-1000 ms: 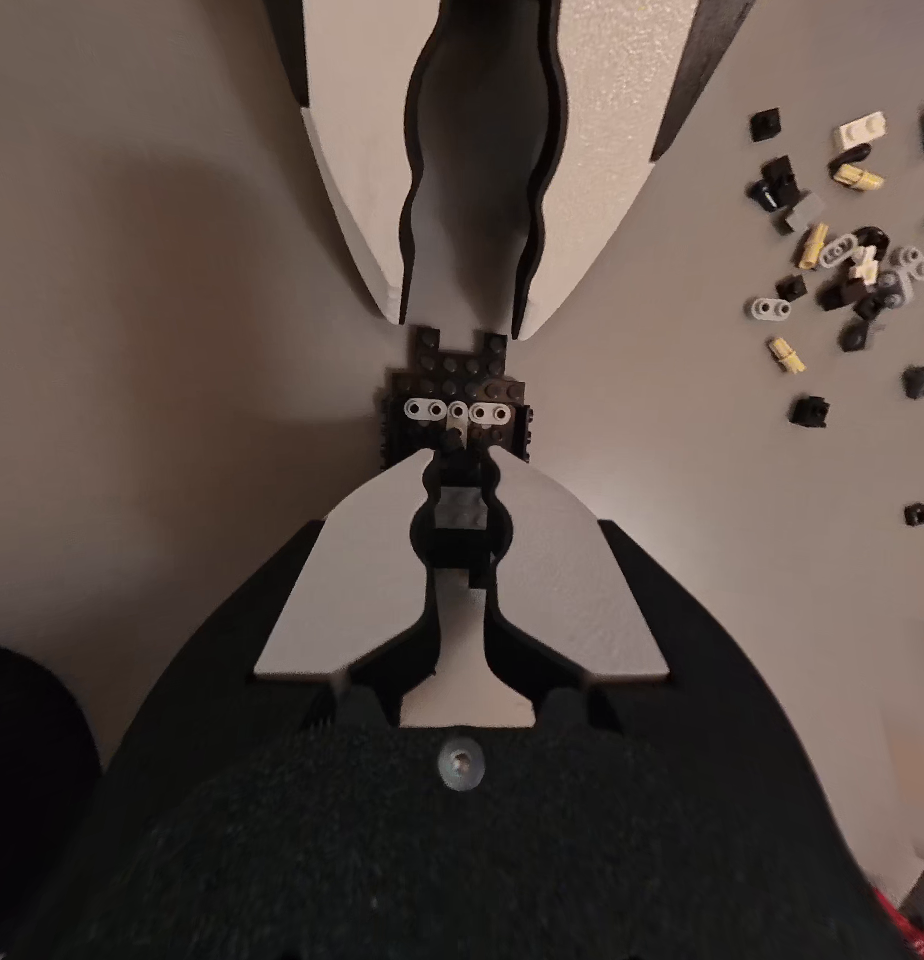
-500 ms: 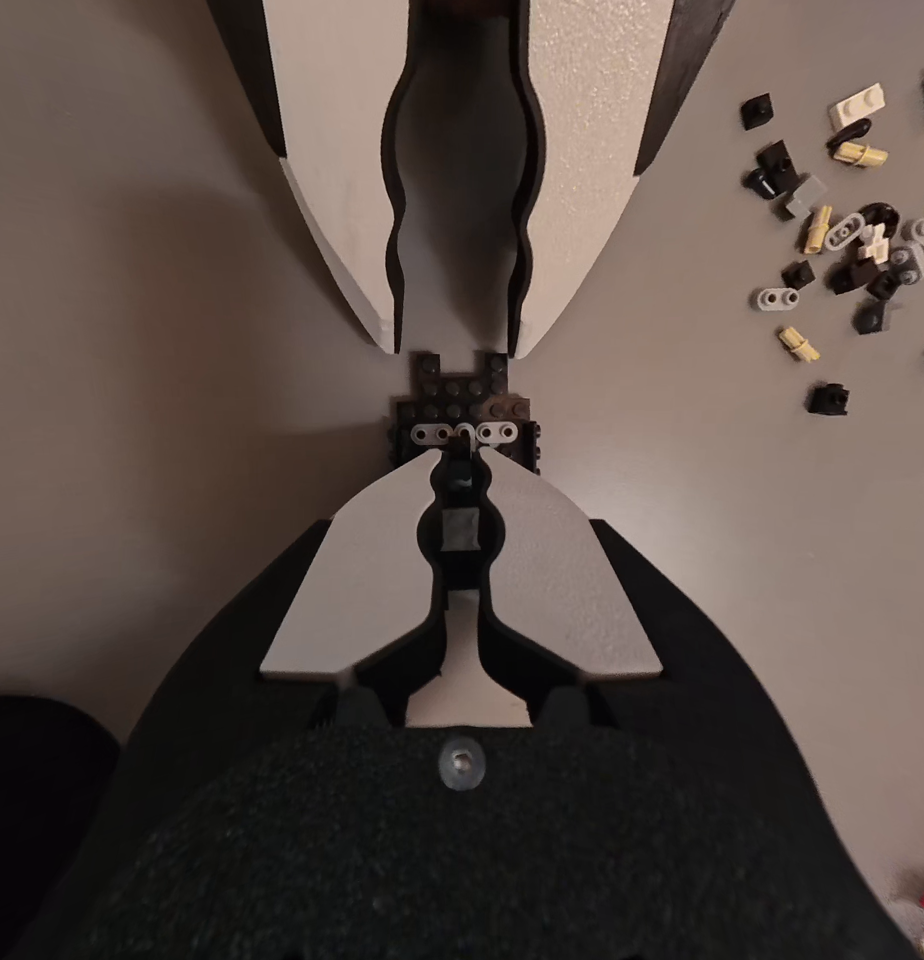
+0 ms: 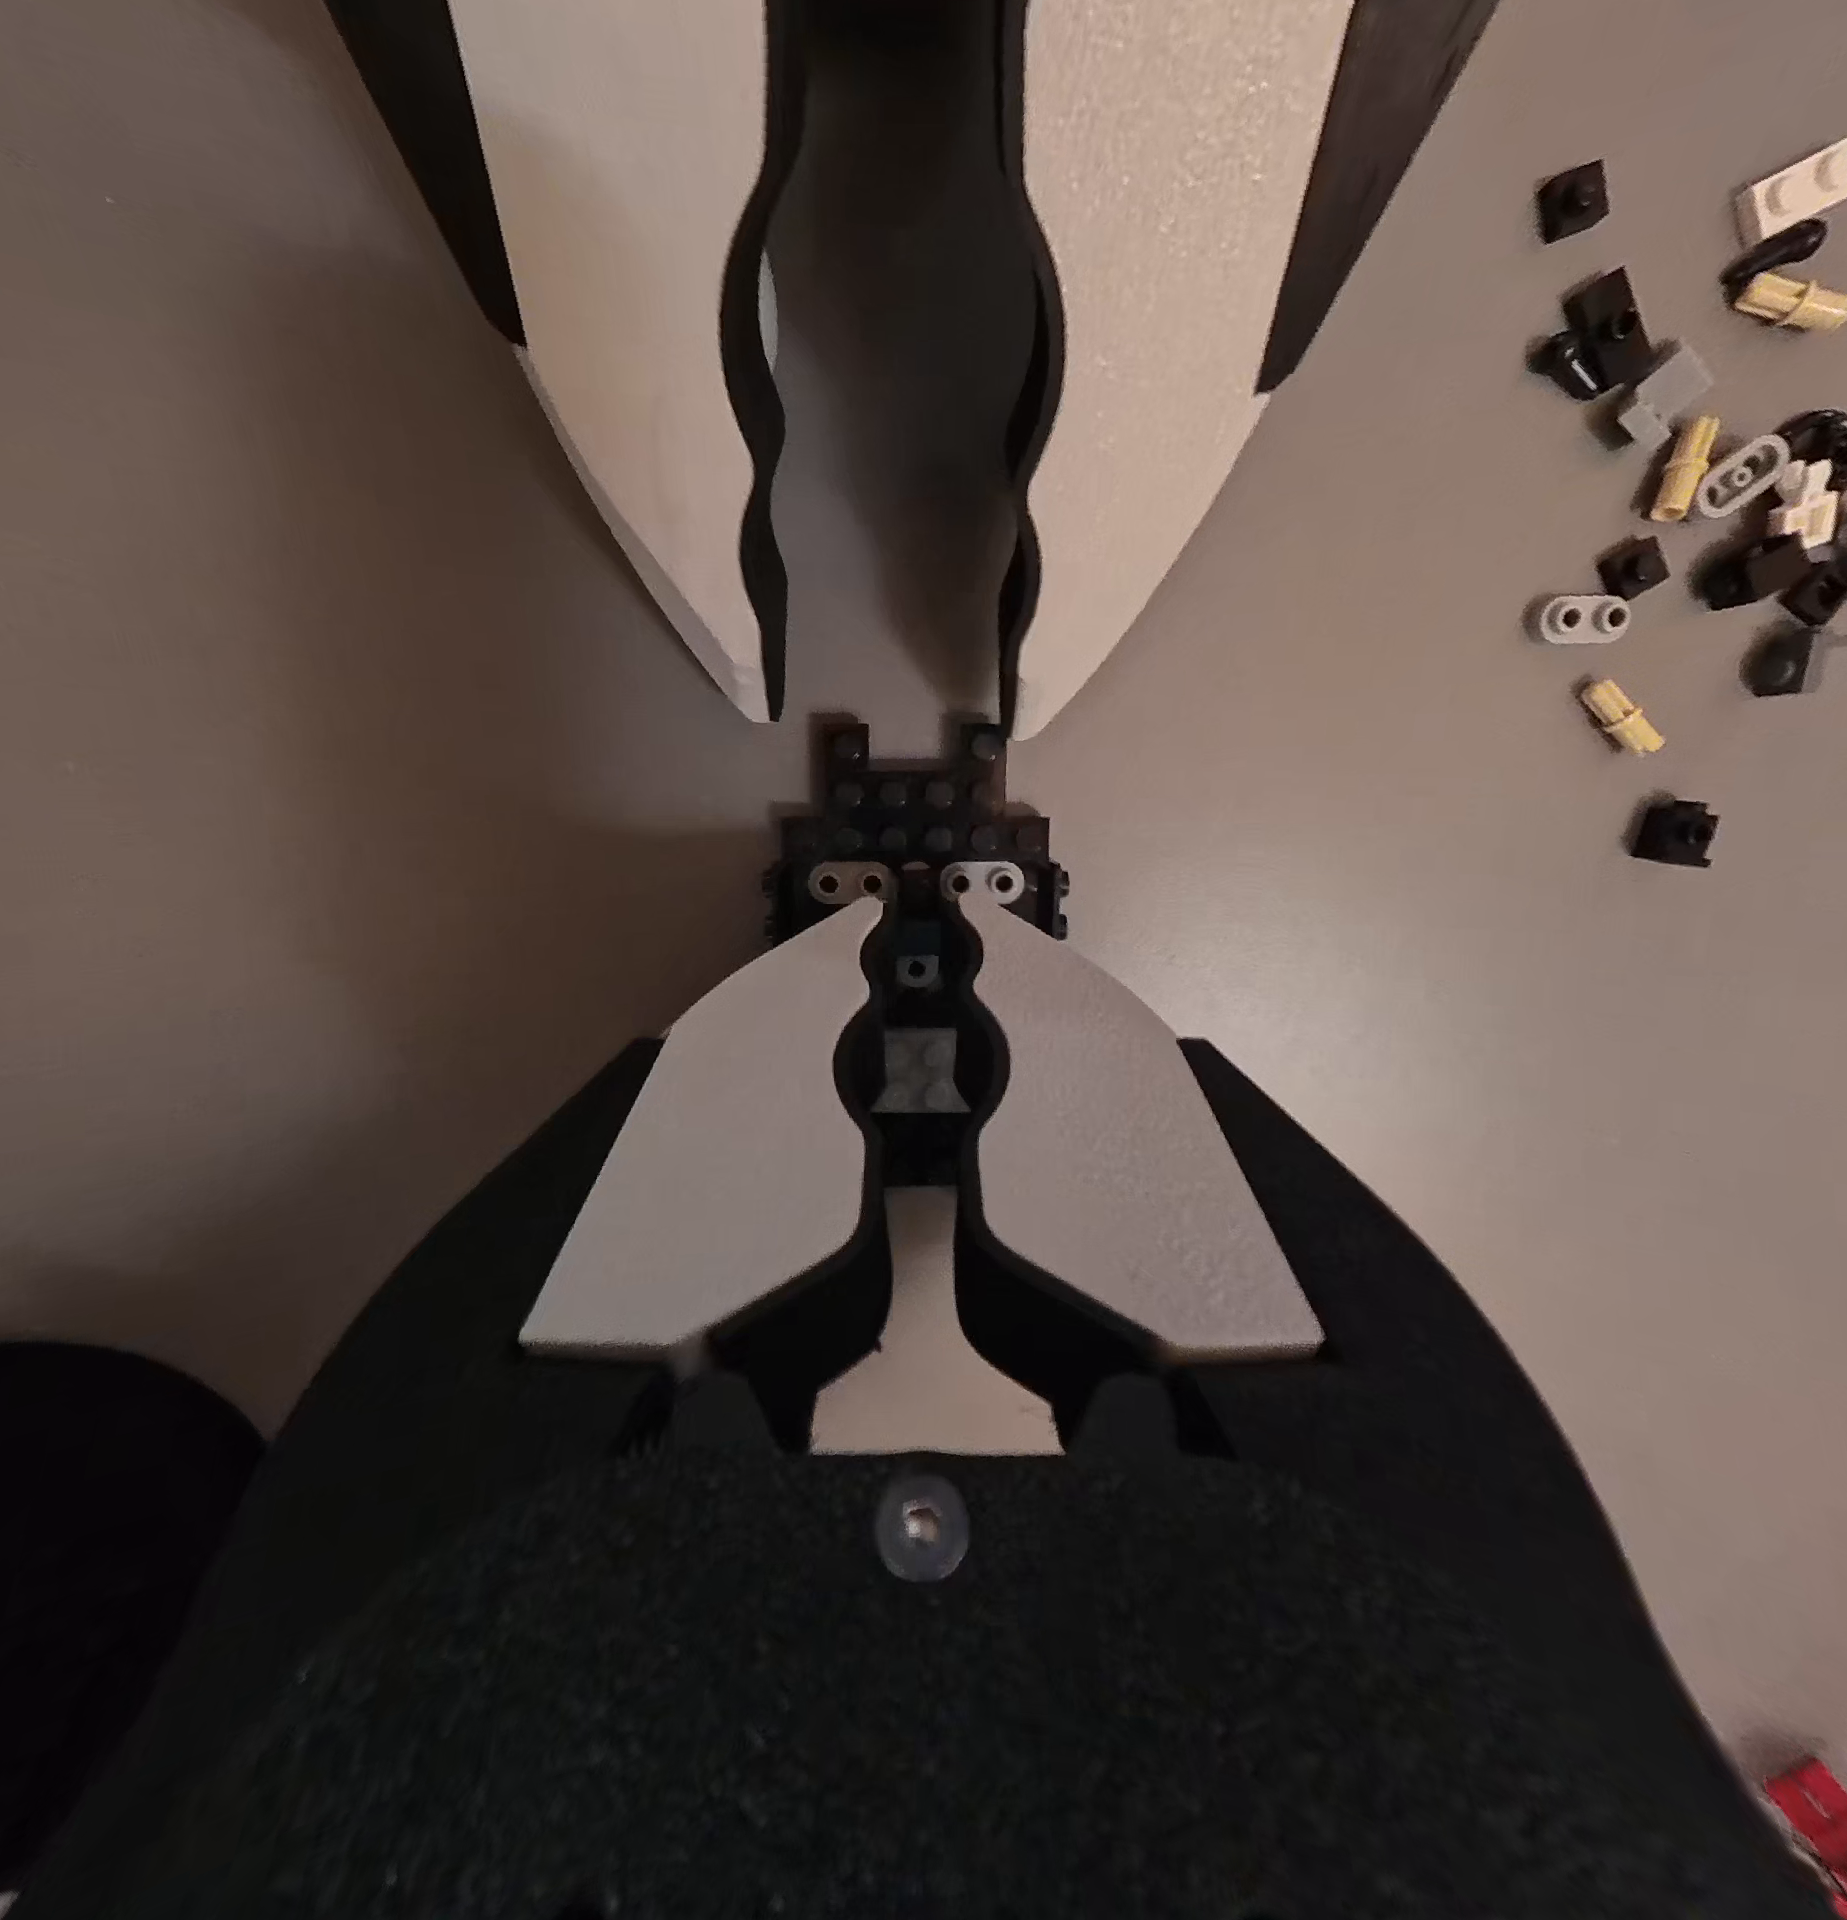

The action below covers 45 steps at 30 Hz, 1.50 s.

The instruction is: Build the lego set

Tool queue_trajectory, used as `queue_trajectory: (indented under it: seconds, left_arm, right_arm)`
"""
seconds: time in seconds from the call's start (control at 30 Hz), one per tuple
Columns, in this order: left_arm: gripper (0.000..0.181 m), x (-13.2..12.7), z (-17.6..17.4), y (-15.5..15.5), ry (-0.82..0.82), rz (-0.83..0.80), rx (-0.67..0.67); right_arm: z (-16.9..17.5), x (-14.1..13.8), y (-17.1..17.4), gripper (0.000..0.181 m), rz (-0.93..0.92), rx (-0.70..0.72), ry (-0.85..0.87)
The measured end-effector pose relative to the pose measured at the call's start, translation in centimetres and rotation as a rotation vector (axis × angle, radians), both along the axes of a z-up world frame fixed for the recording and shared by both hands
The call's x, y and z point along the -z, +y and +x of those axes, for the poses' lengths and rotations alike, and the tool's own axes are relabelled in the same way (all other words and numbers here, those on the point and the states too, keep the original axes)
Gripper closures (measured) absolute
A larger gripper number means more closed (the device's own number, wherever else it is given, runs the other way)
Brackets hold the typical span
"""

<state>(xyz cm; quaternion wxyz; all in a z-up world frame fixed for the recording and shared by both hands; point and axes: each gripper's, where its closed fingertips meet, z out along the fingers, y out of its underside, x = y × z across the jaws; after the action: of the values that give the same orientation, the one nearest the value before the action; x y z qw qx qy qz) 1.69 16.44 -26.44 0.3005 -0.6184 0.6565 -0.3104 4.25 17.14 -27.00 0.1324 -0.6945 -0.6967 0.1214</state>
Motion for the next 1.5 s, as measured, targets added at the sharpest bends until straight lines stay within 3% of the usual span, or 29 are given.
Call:
queue_trajectory:
  seconds: [0.37,0.83,0.9,1.03,1.13,1.23,1.37,1.5]
  left_arm:
    - [0.145,0.0,-0.1,0.0,0.003,0.001,0.003]
    - [0.145,0.0,-0.1,0.0,0.003,-0.001,0.001]
    - [0.145,-0.1,-0.2,0.2,-0.003,0.001,-0.004]
    - [0.145,-0.1,-0.2,0.3,-0.006,-0.003,-0.007]
    - [0.146,0.0,-0.2,0.3,-0.006,-0.007,-0.008]
    - [0.147,-0.2,-0.2,0.5,-0.02,-0.03,-0.017]
    - [0.147,-0.9,-0.3,0.8,-0.061,-0.088,-0.035]
    - [0.146,-1.2,-0.3,1.0,-0.083,-0.129,-0.038]
  right_arm:
    - [0.0,0.5,-0.1,0.173,-0.012,-0.036,-0.051]
    - [0.4,-0.7,0.0,0.163,0.001,-0.007,0.025]
    - [1.2,-1.5,0.2,0.154,0.006,0.026,0.06]
    - [3.3,-1.0,-0.2,0.105,-0.002,0.115,0.076]
    - [3.3,0.3,-0.5,0.09,-0.006,0.128,0.107]
    - [3.2,1.2,-0.1,0.094,-0.022,0.112,0.121]
    - [2.9,0.9,0.4,0.123,-0.023,0.072,0.163]
    - [2.8,0.8,0.4,0.123,-0.019,0.051,0.187]
